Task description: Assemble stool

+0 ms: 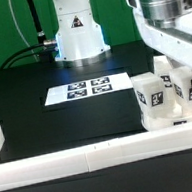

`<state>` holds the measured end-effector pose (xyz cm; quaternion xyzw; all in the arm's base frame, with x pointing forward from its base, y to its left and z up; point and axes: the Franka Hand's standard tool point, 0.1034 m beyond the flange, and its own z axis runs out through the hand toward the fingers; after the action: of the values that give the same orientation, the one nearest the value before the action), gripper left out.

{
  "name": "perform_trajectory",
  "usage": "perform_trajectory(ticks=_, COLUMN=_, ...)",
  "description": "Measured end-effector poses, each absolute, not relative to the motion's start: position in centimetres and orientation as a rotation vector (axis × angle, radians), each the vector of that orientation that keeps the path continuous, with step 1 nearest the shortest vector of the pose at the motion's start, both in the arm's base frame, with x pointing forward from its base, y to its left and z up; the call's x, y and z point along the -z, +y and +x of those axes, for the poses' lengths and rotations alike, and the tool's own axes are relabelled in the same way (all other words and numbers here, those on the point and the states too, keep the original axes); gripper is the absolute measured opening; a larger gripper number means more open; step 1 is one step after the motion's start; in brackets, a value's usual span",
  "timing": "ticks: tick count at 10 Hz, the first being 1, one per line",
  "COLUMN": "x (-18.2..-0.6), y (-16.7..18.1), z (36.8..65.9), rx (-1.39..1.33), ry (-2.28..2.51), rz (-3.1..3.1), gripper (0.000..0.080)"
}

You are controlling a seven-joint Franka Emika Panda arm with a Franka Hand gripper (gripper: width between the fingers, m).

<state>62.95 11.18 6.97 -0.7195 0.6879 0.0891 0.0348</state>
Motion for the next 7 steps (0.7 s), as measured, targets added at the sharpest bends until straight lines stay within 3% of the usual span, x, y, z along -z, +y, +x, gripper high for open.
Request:
perform_trajectory(ticks=4, x=-6.84, y=11.05, z=63.25, rx=-0.158, ry=2.509, rz=-1.532, gripper=0.0337)
perform_trajectory(ticks=7, x=-6.79, y=11.13, z=63.22, rx=-0.164, ry=2.51, rz=-1.52, gripper=0.0346)
